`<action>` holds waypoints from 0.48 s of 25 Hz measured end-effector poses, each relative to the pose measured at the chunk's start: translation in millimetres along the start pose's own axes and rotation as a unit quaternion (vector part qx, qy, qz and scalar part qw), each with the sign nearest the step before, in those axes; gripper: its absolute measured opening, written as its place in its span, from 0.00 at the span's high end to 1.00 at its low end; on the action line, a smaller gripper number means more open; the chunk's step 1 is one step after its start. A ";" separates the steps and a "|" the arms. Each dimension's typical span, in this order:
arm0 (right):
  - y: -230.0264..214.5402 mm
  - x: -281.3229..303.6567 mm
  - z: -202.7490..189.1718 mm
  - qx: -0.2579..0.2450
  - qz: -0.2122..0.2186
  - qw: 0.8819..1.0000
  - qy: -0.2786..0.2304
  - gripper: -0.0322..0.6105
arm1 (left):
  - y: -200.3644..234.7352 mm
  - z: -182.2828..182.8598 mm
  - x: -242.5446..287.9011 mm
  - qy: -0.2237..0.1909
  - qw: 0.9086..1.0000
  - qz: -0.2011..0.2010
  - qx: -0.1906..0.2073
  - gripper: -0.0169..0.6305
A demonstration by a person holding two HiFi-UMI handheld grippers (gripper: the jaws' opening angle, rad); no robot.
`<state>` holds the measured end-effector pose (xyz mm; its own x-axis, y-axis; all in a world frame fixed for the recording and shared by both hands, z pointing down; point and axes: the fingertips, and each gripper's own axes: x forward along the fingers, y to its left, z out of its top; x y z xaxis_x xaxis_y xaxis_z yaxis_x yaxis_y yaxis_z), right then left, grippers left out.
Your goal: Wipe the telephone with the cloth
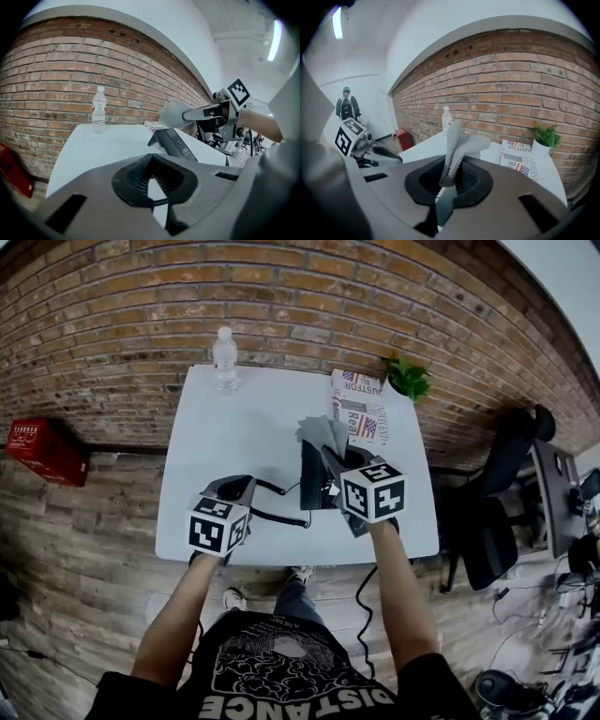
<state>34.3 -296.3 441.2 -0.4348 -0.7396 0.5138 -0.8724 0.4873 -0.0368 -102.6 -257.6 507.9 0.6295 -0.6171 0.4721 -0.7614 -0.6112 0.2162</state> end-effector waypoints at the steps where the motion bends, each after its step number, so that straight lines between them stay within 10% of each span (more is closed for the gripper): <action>1: -7.3 2.3 4.6 -0.001 -0.001 1.000 -0.001 0.93 | 1.0 2.0 2.9 -0.001 1.000 0.003 -0.001 0.96; 12: -68.8 60.8 -1.5 -0.044 0.032 0.995 0.083 0.93 | 23.0 15.7 25.3 0.000 0.998 0.054 -0.035 0.96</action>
<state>68.2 -374.0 476.2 -0.4405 -0.6225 0.6469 -0.8177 0.5756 -0.0030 -101.8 -295.0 511.4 0.5438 -0.6775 0.4952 -0.8334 -0.5055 0.2236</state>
